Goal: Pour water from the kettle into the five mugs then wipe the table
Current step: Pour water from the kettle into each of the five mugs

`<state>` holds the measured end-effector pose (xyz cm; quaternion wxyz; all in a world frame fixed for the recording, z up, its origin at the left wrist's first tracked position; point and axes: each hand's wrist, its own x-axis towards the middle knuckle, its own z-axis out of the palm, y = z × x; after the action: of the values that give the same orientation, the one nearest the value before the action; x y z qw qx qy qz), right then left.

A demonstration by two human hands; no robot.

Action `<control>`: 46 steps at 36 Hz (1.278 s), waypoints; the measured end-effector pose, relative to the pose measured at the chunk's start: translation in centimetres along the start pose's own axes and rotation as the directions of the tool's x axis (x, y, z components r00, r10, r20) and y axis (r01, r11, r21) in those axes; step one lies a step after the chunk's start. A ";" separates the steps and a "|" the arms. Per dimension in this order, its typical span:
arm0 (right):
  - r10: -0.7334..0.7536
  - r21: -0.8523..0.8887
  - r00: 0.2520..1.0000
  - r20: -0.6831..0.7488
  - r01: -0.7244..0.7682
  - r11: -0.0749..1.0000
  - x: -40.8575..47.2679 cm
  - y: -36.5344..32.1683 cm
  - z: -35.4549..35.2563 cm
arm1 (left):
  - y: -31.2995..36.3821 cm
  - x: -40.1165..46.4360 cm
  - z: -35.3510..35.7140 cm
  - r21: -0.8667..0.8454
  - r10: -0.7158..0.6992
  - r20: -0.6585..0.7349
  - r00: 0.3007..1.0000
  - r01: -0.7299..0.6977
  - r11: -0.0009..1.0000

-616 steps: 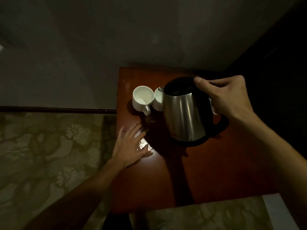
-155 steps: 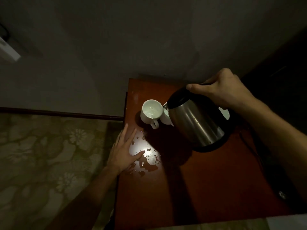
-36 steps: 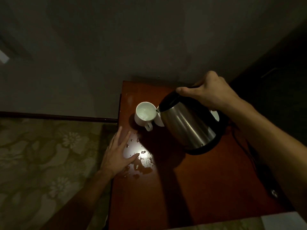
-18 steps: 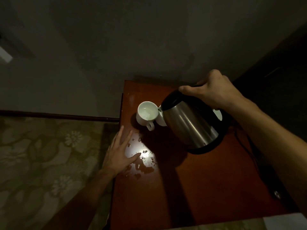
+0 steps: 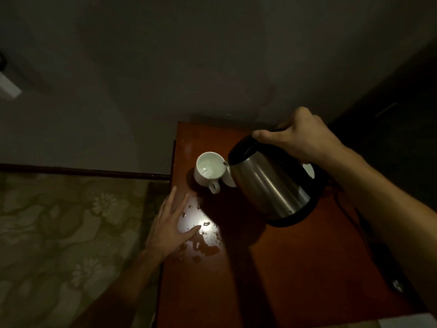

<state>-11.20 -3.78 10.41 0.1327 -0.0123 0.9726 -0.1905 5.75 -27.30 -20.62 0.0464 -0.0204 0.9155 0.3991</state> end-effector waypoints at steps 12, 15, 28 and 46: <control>0.003 0.009 1.000 0.026 -0.003 1.000 0.0 -0.2 0.0 | 0.0 0.0 0.1 0.024 0.004 -0.006 1.000 -0.004 1.000; 0.013 -0.010 1.000 0.012 -0.013 1.000 -0.2 -0.5 -0.1 | -0.1 0.0 0.1 0.023 0.009 -0.012 1.000 -0.009 1.000; 0.014 -0.053 1.000 -0.001 -0.014 0.998 -1.4 -1.7 -0.6 | -0.3 0.0 0.3 0.010 0.019 -0.028 0.999 -0.019 1.000; 0.011 -0.041 1.000 0.015 -0.011 0.999 0.1 -0.8 -0.3 | -0.2 0.0 0.1 0.020 0.007 -0.004 1.000 -0.007 1.000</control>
<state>-11.36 -4.39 11.00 0.1407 -0.0111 0.9753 -0.1698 5.74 -27.37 -20.90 0.0432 -0.0175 0.9196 0.3902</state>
